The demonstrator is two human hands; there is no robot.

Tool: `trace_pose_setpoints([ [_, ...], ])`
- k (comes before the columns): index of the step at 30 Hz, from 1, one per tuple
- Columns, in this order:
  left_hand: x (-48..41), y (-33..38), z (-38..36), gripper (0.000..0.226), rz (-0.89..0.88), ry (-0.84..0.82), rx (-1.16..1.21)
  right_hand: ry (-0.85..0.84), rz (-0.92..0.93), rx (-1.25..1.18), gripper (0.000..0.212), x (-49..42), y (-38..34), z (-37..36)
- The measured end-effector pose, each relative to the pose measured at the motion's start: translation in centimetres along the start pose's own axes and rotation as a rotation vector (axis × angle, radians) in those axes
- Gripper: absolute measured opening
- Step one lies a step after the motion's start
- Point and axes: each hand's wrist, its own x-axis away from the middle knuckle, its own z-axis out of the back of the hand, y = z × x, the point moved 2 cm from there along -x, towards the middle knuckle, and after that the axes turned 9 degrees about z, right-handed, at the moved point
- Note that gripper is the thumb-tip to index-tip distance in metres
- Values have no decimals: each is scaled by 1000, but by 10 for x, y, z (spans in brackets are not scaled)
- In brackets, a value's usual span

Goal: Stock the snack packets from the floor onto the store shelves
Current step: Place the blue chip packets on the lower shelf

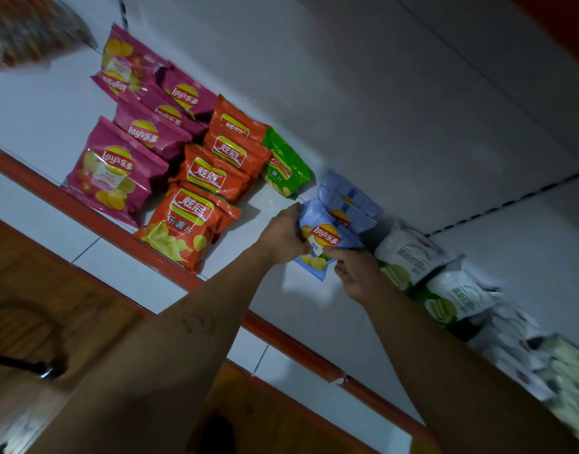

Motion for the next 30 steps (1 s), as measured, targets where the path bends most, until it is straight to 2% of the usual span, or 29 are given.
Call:
trace_pose_setpoints([
  [2,4,-2,2,77,34,7,20,76,-50,32,17,8,-5,0],
  [5,18,-8,12,89,84,6,74,168,-81,51,42,26,-7,4],
  [8,41,-2,20,97,113,8,127,196,-82,-66,38,49,-8,11],
  [10,60,7,23,95,103,15,165,209,-78,-37,21,68,-12,19],
  [11,70,12,25,93,99,11,187,208,-53,-31,21,75,-14,22],
  [13,91,20,33,91,90,1,199,202,14,2,46,90,-20,24],
  [15,112,22,42,87,83,12,187,211,87,35,61,109,-25,19],
  [17,133,25,51,81,79,44,182,200,152,20,69,129,-31,13],
  [21,176,25,63,76,118,105,166,100,270,113,63,162,-38,3],
  [27,232,28,71,64,186,145,67,-2,346,158,56,192,-26,-1],
  [30,269,16,71,61,226,216,44,-90,360,201,56,210,-19,-13],
])
